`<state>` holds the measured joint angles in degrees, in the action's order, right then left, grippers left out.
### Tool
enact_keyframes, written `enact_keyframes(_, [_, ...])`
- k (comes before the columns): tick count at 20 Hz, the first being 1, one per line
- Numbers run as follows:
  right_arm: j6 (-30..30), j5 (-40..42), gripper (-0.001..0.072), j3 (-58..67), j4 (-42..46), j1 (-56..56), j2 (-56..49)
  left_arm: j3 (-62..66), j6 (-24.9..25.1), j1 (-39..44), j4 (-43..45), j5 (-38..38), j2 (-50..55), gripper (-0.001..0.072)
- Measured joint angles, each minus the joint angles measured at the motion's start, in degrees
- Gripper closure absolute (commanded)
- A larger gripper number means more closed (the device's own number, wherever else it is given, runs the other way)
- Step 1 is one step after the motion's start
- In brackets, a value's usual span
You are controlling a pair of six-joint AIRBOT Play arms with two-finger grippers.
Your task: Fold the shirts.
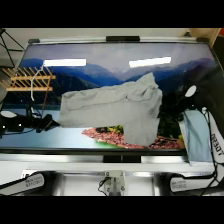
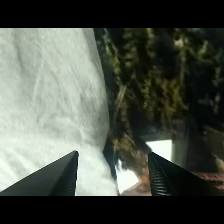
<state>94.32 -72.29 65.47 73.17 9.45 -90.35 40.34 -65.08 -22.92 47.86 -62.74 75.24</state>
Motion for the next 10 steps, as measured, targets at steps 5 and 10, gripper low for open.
enact_keyframes(5, [0.2,5.5,0.0577,-1.4,-4.4,0.0,-0.9,0.0,0.1,0.0,-0.1,0.7,-0.2,0.0677])
enact_keyframes(10, [-6.1,6.2,0.0645,0.2,-9.8,0.0,2.2,5.5,-0.1,-0.1,-0.1,-2.0,-1.9,0.0681])
